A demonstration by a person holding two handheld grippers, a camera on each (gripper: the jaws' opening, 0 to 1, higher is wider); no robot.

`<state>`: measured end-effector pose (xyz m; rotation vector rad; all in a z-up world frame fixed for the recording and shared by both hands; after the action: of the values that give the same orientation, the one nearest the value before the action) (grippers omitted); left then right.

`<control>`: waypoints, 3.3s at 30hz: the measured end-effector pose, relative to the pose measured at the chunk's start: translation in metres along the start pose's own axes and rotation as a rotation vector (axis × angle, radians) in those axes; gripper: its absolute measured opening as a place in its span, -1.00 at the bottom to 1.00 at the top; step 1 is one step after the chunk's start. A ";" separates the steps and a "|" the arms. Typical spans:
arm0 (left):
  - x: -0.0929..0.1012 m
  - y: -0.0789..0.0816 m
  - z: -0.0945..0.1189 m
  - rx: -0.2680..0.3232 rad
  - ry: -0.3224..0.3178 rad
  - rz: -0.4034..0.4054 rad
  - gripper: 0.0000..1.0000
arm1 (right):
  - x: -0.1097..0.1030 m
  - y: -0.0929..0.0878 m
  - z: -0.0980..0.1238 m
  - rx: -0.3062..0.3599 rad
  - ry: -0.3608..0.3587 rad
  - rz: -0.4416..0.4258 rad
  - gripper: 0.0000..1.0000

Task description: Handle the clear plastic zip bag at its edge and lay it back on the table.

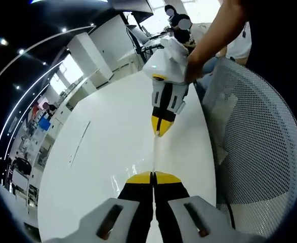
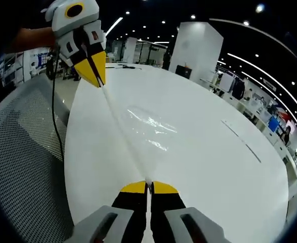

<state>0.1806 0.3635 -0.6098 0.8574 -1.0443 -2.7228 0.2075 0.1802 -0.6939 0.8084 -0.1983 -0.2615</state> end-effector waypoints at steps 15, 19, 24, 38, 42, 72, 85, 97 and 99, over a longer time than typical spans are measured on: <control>0.001 0.013 -0.008 0.045 0.003 -0.082 -1.00 | -0.005 0.023 0.046 0.054 0.035 0.072 -0.63; 0.000 0.013 -0.008 0.048 0.012 -0.092 -1.00 | -0.002 0.038 0.055 0.036 0.076 0.117 -0.60; 0.000 0.012 -0.007 0.056 0.017 -0.095 -1.00 | 0.001 0.048 0.059 0.037 0.074 0.153 -0.62; -0.002 0.011 -0.005 0.061 0.016 -0.094 -1.00 | 0.016 0.052 0.039 0.030 0.086 0.183 -0.68; -0.001 0.012 -0.006 0.064 0.012 -0.091 -1.00 | 0.016 0.050 0.034 0.024 0.099 0.189 -0.68; -0.001 0.014 -0.006 0.069 0.000 -0.150 -1.00 | 0.016 0.062 0.032 0.072 0.149 0.176 -0.73; -0.001 0.018 -0.008 0.083 -0.008 -0.162 -1.00 | 0.007 0.051 0.011 0.027 0.202 0.187 -0.74; -0.002 0.020 -0.003 0.115 -0.011 -0.159 -1.00 | 0.005 0.053 0.010 0.062 0.248 0.157 -0.77; -0.002 0.023 0.000 0.138 -0.013 -0.156 -1.00 | 0.005 0.050 0.008 0.052 0.260 0.157 -0.82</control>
<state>0.1796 0.3466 -0.5944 0.9832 -1.2297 -2.8122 0.2176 0.2062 -0.6512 0.8657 -0.0232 -0.0020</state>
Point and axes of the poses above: the point that each gripper's makers call its tool centre point, and the gripper's own axes: z roughly backward along the fingers, x roughly to its right, y roughly out of its top, the point moved 7 cm from there along z, roughly backward along the fingers, and after that the axes turned 9 degrees about y, right-handed, at the moved point
